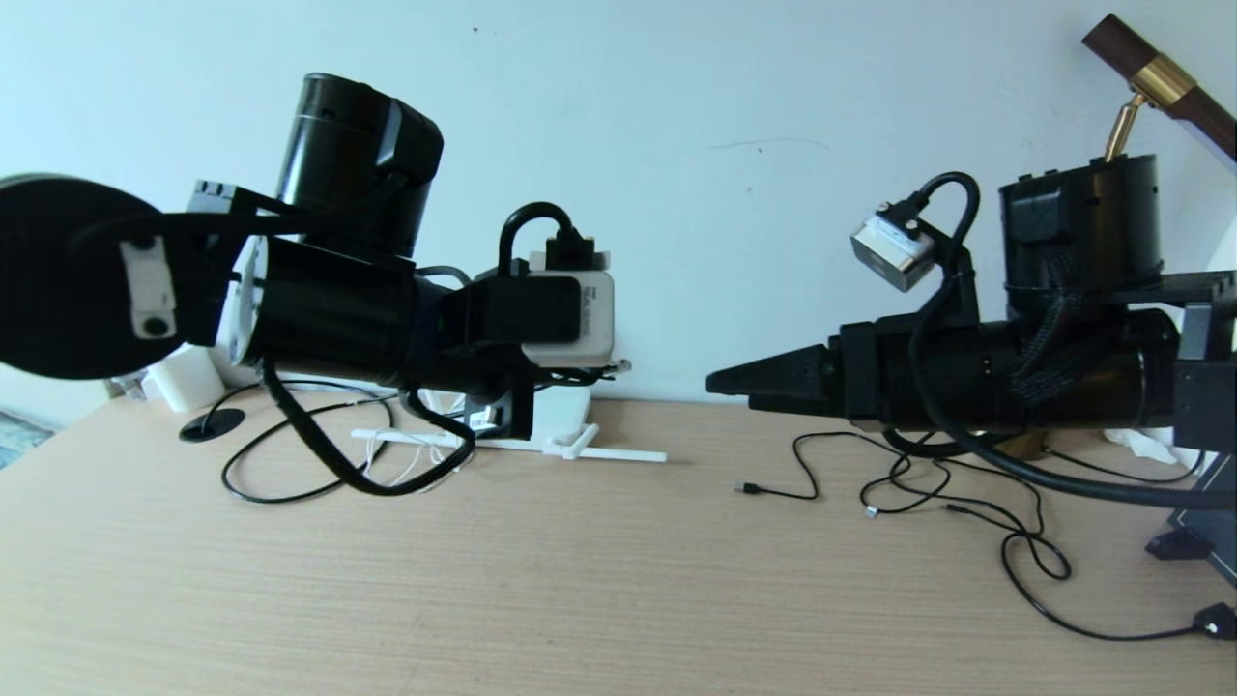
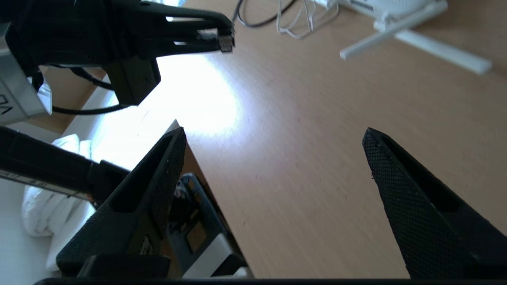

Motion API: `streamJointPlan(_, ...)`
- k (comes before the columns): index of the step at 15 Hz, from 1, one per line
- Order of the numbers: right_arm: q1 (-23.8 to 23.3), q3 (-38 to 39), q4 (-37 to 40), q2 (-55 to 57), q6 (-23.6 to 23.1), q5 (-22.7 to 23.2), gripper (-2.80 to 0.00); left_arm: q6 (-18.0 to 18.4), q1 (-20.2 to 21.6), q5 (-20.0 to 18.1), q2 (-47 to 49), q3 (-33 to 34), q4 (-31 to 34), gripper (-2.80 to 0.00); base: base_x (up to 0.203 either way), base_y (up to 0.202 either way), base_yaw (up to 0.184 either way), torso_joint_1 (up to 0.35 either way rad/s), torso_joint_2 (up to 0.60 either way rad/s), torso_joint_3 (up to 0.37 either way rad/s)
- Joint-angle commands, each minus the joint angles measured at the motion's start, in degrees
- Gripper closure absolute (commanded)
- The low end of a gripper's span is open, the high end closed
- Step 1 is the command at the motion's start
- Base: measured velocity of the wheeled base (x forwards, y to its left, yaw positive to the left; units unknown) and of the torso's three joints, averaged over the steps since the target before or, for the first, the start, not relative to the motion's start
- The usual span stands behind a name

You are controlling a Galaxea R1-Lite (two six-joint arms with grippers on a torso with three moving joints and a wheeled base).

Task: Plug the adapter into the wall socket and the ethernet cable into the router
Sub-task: Hand it to the other hand

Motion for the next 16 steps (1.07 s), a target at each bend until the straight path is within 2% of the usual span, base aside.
streamJointPlan(1,1.69,-0.65,-3.7,3.66,0.15,-0.31,-2.8,0.31,-0.15,-0.01,0.92,-1.67,0.1,0.0,0.0,0.0,0.0,0.0,0.0,0.0)
streamJointPlan(7,2.48,-0.13,-8.23,4.31,0.59,-0.06,-2.8,0.14,-0.59,-0.18,1.56,-1.6,-2.06,0.0,0.0,0.0,0.0,0.0,0.0,0.0)
streamJointPlan(10,2.75,-0.67,-10.14,4.5,4.15,0.07,-2.8,0.14,-0.6,-0.35,1.39,-1.26,-2.16,0.0,0.0,0.0,0.0,0.0,0.0,0.0)
streamJointPlan(16,2.92,-0.78,-13.09,6.17,5.52,-0.16,-2.8,0.14,-2.55,-0.54,0.84,-0.02,-2.42,0.0,0.0,0.0,0.0,0.0,0.0,0.0)
